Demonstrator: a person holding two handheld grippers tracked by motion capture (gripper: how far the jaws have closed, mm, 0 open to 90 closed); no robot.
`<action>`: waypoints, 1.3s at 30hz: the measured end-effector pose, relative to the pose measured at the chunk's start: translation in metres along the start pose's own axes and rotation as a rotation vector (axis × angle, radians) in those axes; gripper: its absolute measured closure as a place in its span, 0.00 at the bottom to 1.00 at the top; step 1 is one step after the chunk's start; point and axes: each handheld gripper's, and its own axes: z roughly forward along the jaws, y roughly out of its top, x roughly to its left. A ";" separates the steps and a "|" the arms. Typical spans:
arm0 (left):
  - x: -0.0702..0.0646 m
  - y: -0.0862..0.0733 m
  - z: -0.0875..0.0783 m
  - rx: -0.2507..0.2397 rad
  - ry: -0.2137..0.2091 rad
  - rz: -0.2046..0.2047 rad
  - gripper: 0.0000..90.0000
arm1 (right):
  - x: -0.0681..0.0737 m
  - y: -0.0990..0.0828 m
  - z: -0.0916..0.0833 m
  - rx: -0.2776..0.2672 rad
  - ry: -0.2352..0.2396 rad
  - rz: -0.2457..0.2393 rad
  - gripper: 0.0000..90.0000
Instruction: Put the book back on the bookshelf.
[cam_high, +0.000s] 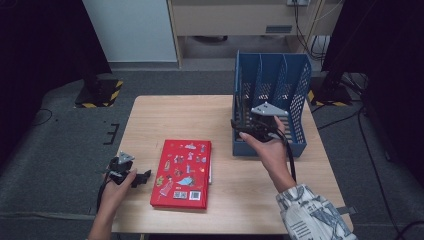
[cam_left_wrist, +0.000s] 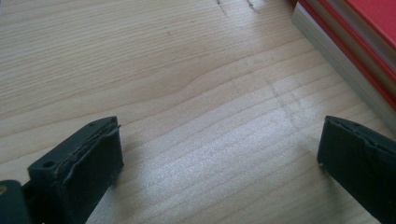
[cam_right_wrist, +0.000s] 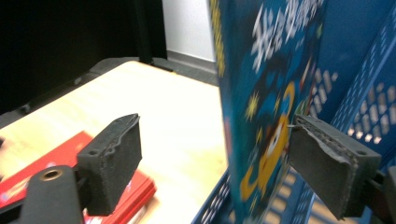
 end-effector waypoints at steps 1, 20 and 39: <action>0.000 0.000 0.000 0.000 -0.004 0.003 0.00 | 0.001 -0.006 -0.002 0.001 0.003 0.002 0.19; 0.001 0.003 -0.016 -0.079 -0.018 -0.034 0.05 | 0.052 -0.078 -0.005 0.088 0.128 -0.073 0.23; -0.053 0.021 -0.028 -0.161 -0.158 0.058 0.08 | 0.090 -0.104 0.013 0.214 0.299 -0.110 0.14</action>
